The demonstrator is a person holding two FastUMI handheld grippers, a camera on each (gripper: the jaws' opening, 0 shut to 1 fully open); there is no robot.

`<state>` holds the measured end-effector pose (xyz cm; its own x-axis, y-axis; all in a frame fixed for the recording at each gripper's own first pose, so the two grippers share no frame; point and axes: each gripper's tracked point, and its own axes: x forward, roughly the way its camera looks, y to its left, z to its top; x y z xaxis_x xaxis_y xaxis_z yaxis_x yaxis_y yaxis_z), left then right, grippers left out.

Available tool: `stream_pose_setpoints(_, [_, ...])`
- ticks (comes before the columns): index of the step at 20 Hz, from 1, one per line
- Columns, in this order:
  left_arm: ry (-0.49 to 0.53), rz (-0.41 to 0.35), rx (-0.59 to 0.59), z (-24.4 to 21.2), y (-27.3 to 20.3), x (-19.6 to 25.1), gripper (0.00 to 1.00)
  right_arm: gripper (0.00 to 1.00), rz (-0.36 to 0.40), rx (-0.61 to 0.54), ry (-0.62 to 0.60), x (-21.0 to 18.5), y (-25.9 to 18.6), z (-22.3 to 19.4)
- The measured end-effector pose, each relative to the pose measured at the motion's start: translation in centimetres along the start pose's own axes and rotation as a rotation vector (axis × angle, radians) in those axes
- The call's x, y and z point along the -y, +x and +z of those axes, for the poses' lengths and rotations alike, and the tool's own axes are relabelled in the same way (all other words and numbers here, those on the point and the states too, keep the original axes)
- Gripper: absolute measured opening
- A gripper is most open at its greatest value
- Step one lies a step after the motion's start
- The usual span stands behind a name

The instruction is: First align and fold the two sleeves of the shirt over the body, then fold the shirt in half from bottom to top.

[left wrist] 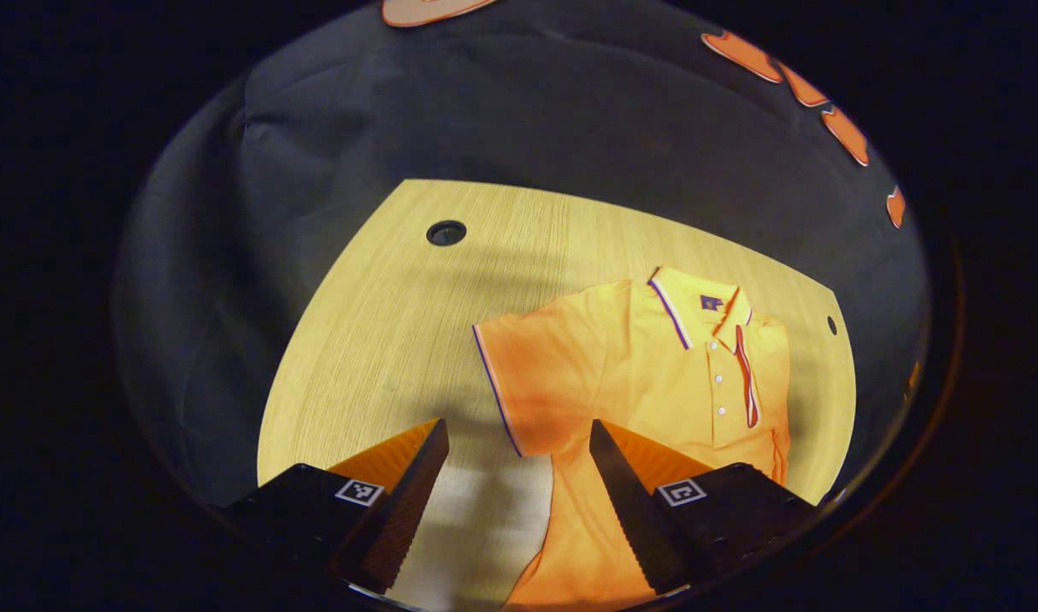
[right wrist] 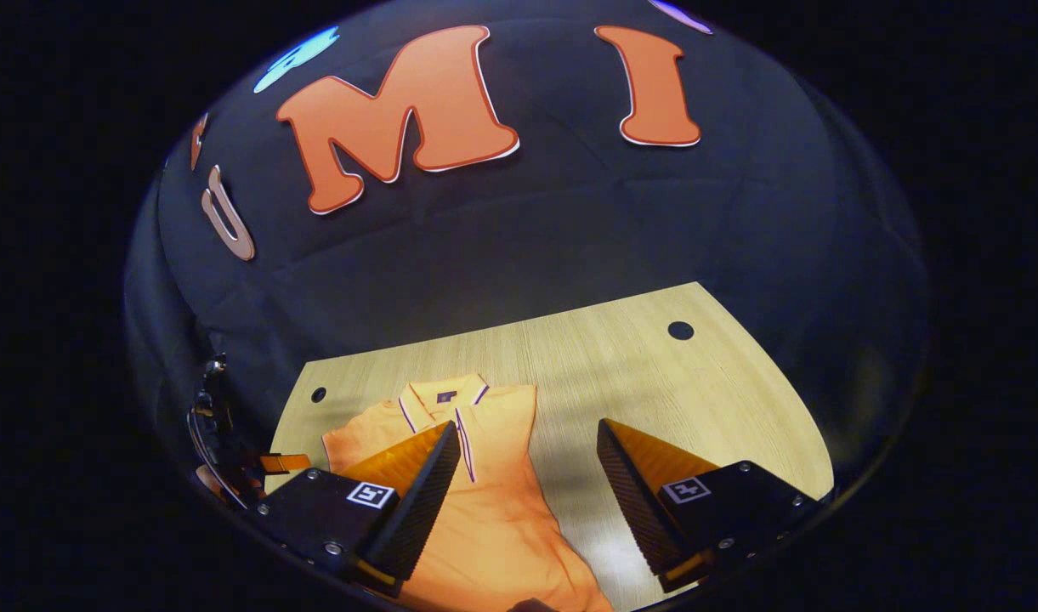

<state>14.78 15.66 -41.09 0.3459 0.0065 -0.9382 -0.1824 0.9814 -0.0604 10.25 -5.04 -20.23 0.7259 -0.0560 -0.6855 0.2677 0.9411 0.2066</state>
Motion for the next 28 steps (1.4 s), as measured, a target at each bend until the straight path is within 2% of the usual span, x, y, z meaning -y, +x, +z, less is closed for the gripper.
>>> stream_pose_setpoints(5, [-0.062, -0.07, -0.147, 0.4, 3.7, 1.1, 0.98, 0.99, -0.048, 0.018, 0.027, 0.9, -2.1, -1.0])
stream_pose_setpoints(10, [-0.017, -0.055, -0.249, 0.1, 7.0, 0.5, 0.98, 0.98, -0.08, 0.034, 0.016, 1.7, -4.0, -2.4])
stream_pose_setpoints(15, [-0.019, -0.085, -0.295, -0.4, 8.7, 1.4, 0.97, 0.99, -0.087, 0.063, 0.045, 2.5, -5.3, -3.6])
stream_pose_setpoints(18, [-0.048, -0.05, -0.302, 0.3, 9.2, 1.5, 0.94, 0.99, -0.093, 0.063, 0.048, 3.8, -5.2, -4.2])
stream_pose_setpoints(20, [-0.087, -0.018, -0.323, 0.4, 9.4, 1.5, 0.97, 0.99, -0.086, 0.054, 0.056, 4.5, -5.0, -4.4])
stream_pose_setpoints(22, [-0.134, 0.04, -0.325, 0.5, 9.9, 1.0, 0.96, 0.99, -0.077, 0.049, 0.063, 5.2, -4.4, -4.5])
stream_pose_setpoints(23, [-0.148, 0.081, -0.324, 0.7, 10.0, 0.5, 0.92, 0.99, -0.068, 0.046, 0.063, 5.4, -4.1, -4.6])
stream_pose_setpoints(24, [-0.161, 0.128, -0.328, 0.4, 10.0, -0.1, 0.78, 0.99, -0.064, 0.039, 0.066, 5.9, -3.8, -4.7])
stream_pose_setpoints(26, [-0.159, 0.133, -0.333, 0.4, 10.0, 0.0, 0.63, 0.99, -0.053, 0.032, 0.071, 6.3, -3.4, -4.7])
stream_pose_setpoints(28, [-0.156, 0.123, -0.303, 1.0, 10.6, 0.2, 0.63, 0.99, -0.044, 0.023, 0.073, 6.7, -3.0, -4.8])
